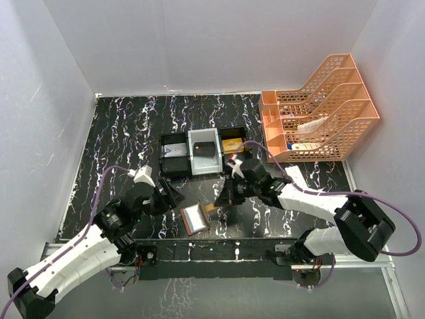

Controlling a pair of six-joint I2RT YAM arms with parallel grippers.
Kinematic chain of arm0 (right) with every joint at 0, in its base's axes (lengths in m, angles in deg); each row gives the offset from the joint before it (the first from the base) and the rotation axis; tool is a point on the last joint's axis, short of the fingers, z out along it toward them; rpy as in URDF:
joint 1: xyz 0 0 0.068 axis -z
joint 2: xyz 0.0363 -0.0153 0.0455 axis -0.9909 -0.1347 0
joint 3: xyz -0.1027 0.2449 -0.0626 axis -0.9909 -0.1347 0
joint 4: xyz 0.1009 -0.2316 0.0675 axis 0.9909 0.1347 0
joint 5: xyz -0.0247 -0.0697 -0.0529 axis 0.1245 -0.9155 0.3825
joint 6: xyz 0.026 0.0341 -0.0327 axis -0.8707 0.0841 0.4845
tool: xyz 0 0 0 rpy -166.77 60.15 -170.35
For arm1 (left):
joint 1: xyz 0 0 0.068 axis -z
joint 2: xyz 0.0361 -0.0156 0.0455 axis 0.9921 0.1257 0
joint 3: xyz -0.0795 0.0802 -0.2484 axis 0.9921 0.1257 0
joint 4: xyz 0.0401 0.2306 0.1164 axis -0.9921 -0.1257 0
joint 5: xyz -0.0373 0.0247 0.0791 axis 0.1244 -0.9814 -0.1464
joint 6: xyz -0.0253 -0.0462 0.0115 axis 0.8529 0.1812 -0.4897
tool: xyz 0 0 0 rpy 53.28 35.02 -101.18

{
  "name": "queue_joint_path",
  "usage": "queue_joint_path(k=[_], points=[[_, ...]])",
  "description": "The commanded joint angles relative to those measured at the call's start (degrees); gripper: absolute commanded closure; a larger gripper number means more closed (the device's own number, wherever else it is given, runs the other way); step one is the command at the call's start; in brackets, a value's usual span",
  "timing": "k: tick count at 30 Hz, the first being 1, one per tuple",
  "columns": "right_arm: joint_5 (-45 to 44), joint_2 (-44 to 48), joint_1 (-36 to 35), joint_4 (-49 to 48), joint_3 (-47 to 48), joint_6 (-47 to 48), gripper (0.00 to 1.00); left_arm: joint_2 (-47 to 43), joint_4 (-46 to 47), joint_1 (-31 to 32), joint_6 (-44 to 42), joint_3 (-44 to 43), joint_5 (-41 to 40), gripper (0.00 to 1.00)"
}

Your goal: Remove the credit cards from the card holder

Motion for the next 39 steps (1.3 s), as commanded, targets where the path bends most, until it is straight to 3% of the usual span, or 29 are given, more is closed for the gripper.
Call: queue_joint_path(k=[1, 5, 9, 14, 17, 25, 33, 39], points=[[2.40, 1.24, 5.23, -1.96, -4.31, 4.16, 1.00, 4.96, 6.10, 0.17, -2.80, 1.35, 8.13, 0.32], [4.01, -0.55, 5.91, -2.02, -4.16, 5.65, 1.00, 11.52, 12.18, 0.26, -3.74, 1.70, 13.96, 0.36], [-0.08, 0.36, 6.16, -0.45, -6.06, 4.14, 1.00, 17.10, 18.93, 0.27, -2.80, 2.31, 19.28, 0.38], [-1.76, 4.41, 7.27, 0.09, -9.52, 6.96, 1.00, 20.55, 15.66, 0.36, 7.90, 3.27, 13.34, 0.38], [2.07, 4.72, 8.08, -2.88, -12.56, 7.74, 1.00, 21.38, 21.64, 0.48, 10.01, 4.76, 13.81, 0.38], [-2.90, 5.51, 8.16, -2.98, -15.50, 5.33, 1.00, 21.87, 28.59, 3.70, 10.54, 4.90, 16.96, 0.36], [-4.20, 7.27, 8.11, 2.09, -13.43, 10.54, 0.96, 23.04, 28.99, 7.73, 9.66, 5.51, 13.75, 0.35], [-1.24, 6.89, 8.10, 2.03, -12.82, 9.90, 0.96, 30.56, 42.21, 9.77, 9.96, 7.17, 19.30, 0.34]])
